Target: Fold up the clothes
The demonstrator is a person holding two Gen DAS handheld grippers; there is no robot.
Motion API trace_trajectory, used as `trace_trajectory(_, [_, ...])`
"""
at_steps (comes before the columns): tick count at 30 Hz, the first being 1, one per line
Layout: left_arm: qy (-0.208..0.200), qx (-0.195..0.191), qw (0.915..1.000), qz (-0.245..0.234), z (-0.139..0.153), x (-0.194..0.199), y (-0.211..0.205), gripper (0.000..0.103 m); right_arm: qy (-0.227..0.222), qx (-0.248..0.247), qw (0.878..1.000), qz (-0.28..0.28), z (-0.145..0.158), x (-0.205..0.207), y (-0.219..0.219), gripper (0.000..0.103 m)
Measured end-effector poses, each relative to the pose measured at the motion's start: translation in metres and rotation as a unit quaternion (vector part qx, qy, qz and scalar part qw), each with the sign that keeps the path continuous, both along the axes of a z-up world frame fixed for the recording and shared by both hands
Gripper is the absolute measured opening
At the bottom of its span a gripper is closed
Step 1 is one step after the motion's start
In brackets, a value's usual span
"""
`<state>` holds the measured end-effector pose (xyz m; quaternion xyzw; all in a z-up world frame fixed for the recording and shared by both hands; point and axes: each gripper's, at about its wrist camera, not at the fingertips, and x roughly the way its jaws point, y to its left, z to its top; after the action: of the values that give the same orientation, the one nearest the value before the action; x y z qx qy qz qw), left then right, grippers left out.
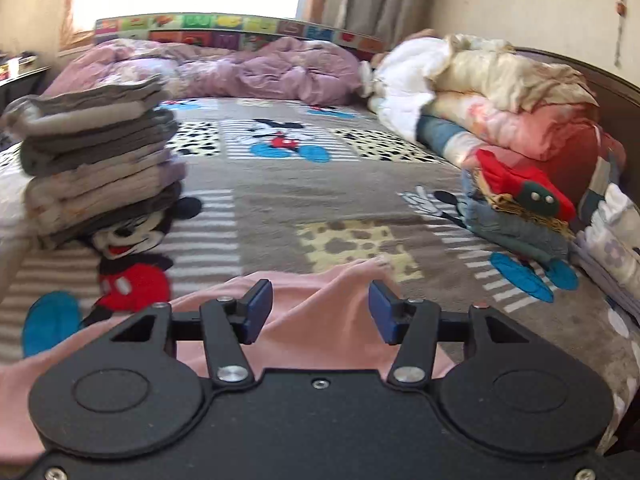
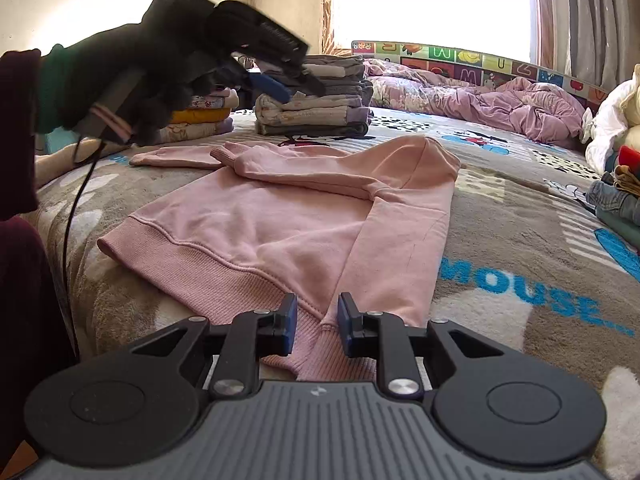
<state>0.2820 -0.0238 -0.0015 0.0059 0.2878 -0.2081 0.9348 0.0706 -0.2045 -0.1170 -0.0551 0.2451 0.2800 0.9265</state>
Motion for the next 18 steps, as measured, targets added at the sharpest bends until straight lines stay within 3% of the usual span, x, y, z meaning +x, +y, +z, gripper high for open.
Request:
trace_trajectory(3, [0.016, 0.044, 0.9976, -0.052, -0.001, 0.042, -0.049, 0.053, 0.009, 0.012, 1.000, -0.001, -0.002, 0.002, -0.002, 0.025])
trace_trajectory(7, [0.104, 0.099, 0.9839, -0.106, -0.018, 0.094, -0.095, 0.052, 0.019, 0.027, 0.999, -0.001, -0.003, 0.005, -0.006, 0.025])
trace_trajectory(9, [0.159, 0.122, 0.9724, -0.119, -0.032, 0.116, -0.106, 0.037, 0.022, 0.032, 0.999, 0.001, -0.003, 0.006, -0.008, 0.025])
trace_trajectory(10, [0.183, 0.127, 0.9671, -0.123, -0.040, 0.125, -0.109, 0.019, 0.023, 0.035, 0.999, 0.002, -0.004, 0.006, -0.009, 0.025])
trace_trajectory(11, [0.201, 0.122, 0.9630, -0.131, -0.047, 0.130, -0.108, 0.007, 0.025, 0.037, 0.999, 0.002, -0.004, 0.006, -0.010, 0.025])
trace_trajectory(12, [0.210, 0.093, 0.9645, -0.131, -0.047, 0.136, -0.102, 0.007, 0.027, 0.041, 0.999, 0.002, -0.004, 0.006, -0.010, 0.025])
trace_trajectory(15, [0.240, -0.043, 0.9673, -0.072, -0.064, 0.150, -0.061, 0.006, 0.038, 0.060, 0.997, -0.004, -0.007, 0.008, -0.013, 0.025])
trace_trajectory(16, [0.249, -0.089, 0.9632, -0.050, -0.070, 0.154, -0.047, 0.000, 0.042, 0.068, 0.997, -0.007, -0.008, 0.008, -0.014, 0.025])
trace_trajectory(18, [0.265, -0.181, 0.9472, -0.007, -0.082, 0.163, -0.018, 0.000, 0.046, 0.074, 0.996, -0.011, -0.009, 0.008, -0.014, 0.026])
